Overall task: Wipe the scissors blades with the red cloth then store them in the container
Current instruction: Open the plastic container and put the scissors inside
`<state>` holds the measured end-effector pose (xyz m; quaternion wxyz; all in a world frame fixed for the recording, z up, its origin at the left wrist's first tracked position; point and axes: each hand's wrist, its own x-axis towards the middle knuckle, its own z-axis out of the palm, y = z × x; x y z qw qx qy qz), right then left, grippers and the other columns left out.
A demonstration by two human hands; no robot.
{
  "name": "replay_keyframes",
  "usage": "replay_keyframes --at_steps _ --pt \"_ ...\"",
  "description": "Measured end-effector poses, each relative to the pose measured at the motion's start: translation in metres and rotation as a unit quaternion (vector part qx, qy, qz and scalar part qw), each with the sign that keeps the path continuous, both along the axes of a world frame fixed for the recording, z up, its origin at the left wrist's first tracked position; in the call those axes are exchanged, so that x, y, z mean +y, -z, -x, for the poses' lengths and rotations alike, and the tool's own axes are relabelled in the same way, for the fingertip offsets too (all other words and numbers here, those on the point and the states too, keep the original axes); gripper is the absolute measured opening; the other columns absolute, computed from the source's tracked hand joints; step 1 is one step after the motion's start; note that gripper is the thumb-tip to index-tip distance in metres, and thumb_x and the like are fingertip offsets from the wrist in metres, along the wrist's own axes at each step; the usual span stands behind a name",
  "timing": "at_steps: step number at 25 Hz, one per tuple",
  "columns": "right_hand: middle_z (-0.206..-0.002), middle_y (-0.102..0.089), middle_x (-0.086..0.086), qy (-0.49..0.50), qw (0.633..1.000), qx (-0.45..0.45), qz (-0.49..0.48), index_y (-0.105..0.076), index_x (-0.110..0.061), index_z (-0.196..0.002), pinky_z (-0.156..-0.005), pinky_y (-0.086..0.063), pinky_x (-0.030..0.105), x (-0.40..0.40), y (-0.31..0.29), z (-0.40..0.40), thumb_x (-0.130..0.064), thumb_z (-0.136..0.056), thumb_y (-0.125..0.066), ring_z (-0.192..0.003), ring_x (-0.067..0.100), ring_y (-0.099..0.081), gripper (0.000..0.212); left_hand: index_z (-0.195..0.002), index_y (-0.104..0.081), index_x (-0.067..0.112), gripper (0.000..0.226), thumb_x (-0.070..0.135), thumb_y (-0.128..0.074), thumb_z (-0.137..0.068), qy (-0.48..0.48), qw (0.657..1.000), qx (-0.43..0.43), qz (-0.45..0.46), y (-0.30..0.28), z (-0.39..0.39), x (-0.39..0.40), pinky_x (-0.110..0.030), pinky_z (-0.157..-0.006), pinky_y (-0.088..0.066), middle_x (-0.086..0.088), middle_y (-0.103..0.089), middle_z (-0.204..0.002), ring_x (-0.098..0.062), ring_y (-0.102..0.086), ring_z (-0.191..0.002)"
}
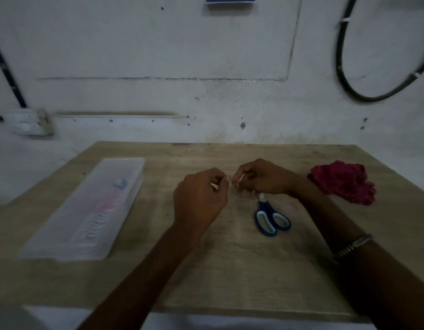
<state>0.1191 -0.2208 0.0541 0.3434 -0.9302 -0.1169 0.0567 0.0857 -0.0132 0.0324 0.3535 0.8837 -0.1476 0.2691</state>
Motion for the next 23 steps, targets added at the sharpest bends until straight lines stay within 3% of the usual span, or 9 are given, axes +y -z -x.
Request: replay_keyframes --at_steps 3,5,7,9,11,13,16,20,23 --pt "-0.099 -0.077 0.002 -0.063 0.998 -0.030 -0.010 -0.075 -0.016 -0.111 -0.072 -0.059 0.022 0.056 0.004 0.012 -0.011 -0.095 -0.068 -0.083 0.005 -0.074 0.018 -0.094 -0.076 0.034 0.016 0.045 -0.066 -0.086 -0.029 0.998 -0.043 -0.026 -0.001 0.022 0.051 -0.030 -0.081 -0.056 0.018 -0.075 -0.094 -0.006 -0.070 -0.093" --pt "-0.111 -0.076 0.000 -0.078 0.996 -0.033 0.007 -0.071 -0.020 -0.122 -0.086 -0.058 0.028 0.094 0.006 0.015 -0.024 -0.097 -0.068 -0.097 0.009 -0.072 0.025 -0.100 -0.076 0.031 0.028 0.053 -0.068 -0.083 -0.084 0.993 -0.049 -0.073 -0.019 0.022 0.107 -0.032 -0.093 -0.051 0.014 -0.073 -0.106 -0.014 -0.063 -0.111" --pt "-0.130 -0.068 0.003 -0.061 0.997 -0.043 0.033 -0.063 -0.019 -0.135 -0.099 -0.049 0.028 0.143 0.007 0.020 -0.042 -0.100 -0.060 -0.117 0.019 -0.065 0.042 -0.116 -0.072 0.027 0.051 0.064 -0.065 -0.082 -0.190 0.969 0.039 -0.155 -0.037 0.009 0.171 -0.042 -0.100 -0.048 -0.002 -0.071 -0.121 -0.029 -0.058 -0.122" --pt "-0.146 -0.057 0.006 -0.024 1.000 0.007 -0.016 -0.056 -0.016 -0.143 -0.104 -0.043 0.031 0.196 0.015 0.026 -0.060 -0.101 -0.047 -0.129 0.025 -0.056 0.062 -0.137 -0.058 0.014 0.078 0.071 -0.059 -0.084 -0.266 0.927 0.190 -0.182 -0.043 -0.006 0.221 -0.048 -0.104 -0.047 -0.019 -0.060 -0.139 -0.042 -0.052 -0.130" --pt "-0.147 -0.055 0.003 -0.014 0.989 0.067 -0.134 -0.052 -0.017 -0.146 -0.103 -0.043 0.033 0.247 0.026 0.040 -0.081 -0.089 -0.043 -0.128 0.023 -0.057 0.086 -0.146 -0.047 0.004 0.090 0.072 -0.057 -0.088 -0.247 0.905 0.331 -0.101 -0.032 -0.008 0.244 -0.047 -0.107 -0.047 -0.023 -0.050 -0.150 -0.042 -0.052 -0.132" --pt "-0.149 -0.053 0.006 0.013 0.971 0.076 -0.227 -0.043 -0.016 -0.150 -0.108 -0.044 0.034 0.278 0.040 0.048 -0.082 -0.083 -0.050 -0.129 0.022 -0.057 0.095 -0.146 -0.047 0.000 0.083 0.063 -0.060 -0.092 -0.181 0.913 0.365 0.030 -0.020 0.001 0.237 -0.046 -0.105 -0.049 -0.024 -0.052 -0.148 -0.040 -0.057 -0.127" --pt "-0.149 -0.048 0.010 0.076 0.956 0.053 -0.279 -0.033 -0.009 -0.152 -0.108 -0.042 0.032 0.265 0.049 0.061 -0.050 -0.102 -0.052 -0.133 0.028 -0.053 0.068 -0.148 -0.044 0.001 0.076 0.056 -0.056 -0.097 -0.113 0.931 0.339 0.071 -0.012 0.017 0.204 -0.040 -0.103 -0.049 -0.022 -0.051 -0.150 -0.038 -0.056 -0.129" --pt "-0.139 -0.062 0.005 0.161 0.947 0.008 -0.279 -0.047 -0.023 -0.146 -0.103 -0.052 0.047 0.182 0.059 0.083 -0.077 -0.083 -0.049 -0.117 0.025 -0.065 0.082 -0.139 -0.059 0.010 0.056 0.044 -0.066 -0.096 0.007 0.921 0.329 0.207 -0.010 0.043 0.144 -0.035 -0.082 -0.056 -0.012 -0.063 -0.137 -0.027 -0.064 -0.109" --pt "-0.135 -0.064 0.001 0.210 0.923 -0.027 -0.323 -0.050 -0.027 -0.143 -0.102 -0.054 0.046 0.127 0.056 0.110 -0.054 -0.100 -0.053 -0.114 0.020 -0.066 0.051 -0.138 -0.060 0.016 0.054 0.046 -0.068 -0.093 0.072 0.898 0.326 0.287 -0.001 0.065 0.093 -0.028 -0.068 -0.055 -0.002 -0.065 -0.130 -0.022 -0.065 -0.109"
